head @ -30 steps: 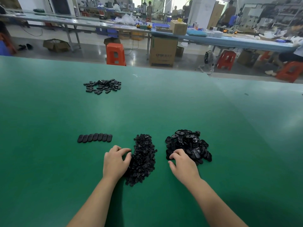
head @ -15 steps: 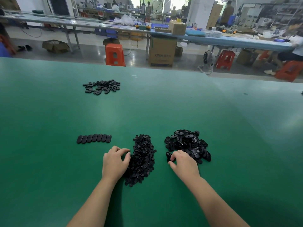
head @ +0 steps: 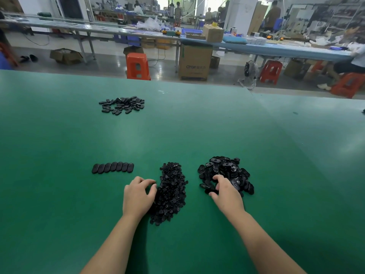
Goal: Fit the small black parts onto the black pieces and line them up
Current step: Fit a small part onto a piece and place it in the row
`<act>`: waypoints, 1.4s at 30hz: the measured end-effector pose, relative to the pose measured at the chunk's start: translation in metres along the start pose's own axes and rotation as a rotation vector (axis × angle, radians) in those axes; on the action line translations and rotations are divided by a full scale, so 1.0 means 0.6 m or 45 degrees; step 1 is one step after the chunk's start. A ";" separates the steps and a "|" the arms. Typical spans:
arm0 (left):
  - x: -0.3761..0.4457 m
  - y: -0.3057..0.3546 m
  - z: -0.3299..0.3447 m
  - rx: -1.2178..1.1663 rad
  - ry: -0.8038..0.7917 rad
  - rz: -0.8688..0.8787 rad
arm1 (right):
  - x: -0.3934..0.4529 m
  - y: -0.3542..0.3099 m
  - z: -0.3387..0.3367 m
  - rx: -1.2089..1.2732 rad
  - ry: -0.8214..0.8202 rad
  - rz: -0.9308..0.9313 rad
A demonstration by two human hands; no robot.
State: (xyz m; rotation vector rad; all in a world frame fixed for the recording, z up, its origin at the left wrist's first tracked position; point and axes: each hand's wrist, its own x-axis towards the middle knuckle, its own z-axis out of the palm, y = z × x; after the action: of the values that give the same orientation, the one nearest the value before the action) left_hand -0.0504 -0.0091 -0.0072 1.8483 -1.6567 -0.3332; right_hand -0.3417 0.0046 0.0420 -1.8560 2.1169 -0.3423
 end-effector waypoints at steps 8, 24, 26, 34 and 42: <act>0.000 -0.001 -0.002 0.016 -0.004 0.023 | -0.001 0.014 -0.005 0.042 0.034 0.020; 0.005 0.003 -0.014 -0.126 -0.121 -0.042 | -0.043 -0.062 0.044 1.142 0.067 0.075; 0.010 0.003 -0.023 -0.155 -0.157 -0.072 | -0.050 -0.070 0.062 1.178 0.106 0.088; 0.024 -0.013 -0.072 -0.220 -0.490 -0.020 | -0.050 -0.064 0.081 1.158 0.117 0.084; 0.026 -0.025 -0.090 -0.336 -0.720 -0.028 | -0.053 -0.063 0.086 1.171 0.178 0.098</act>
State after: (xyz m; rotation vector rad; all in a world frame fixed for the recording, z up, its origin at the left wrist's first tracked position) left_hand -0.0047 -0.0084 0.0291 1.6597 -1.8348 -1.1105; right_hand -0.2839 0.0320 0.0102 -1.2139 1.6362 -1.2057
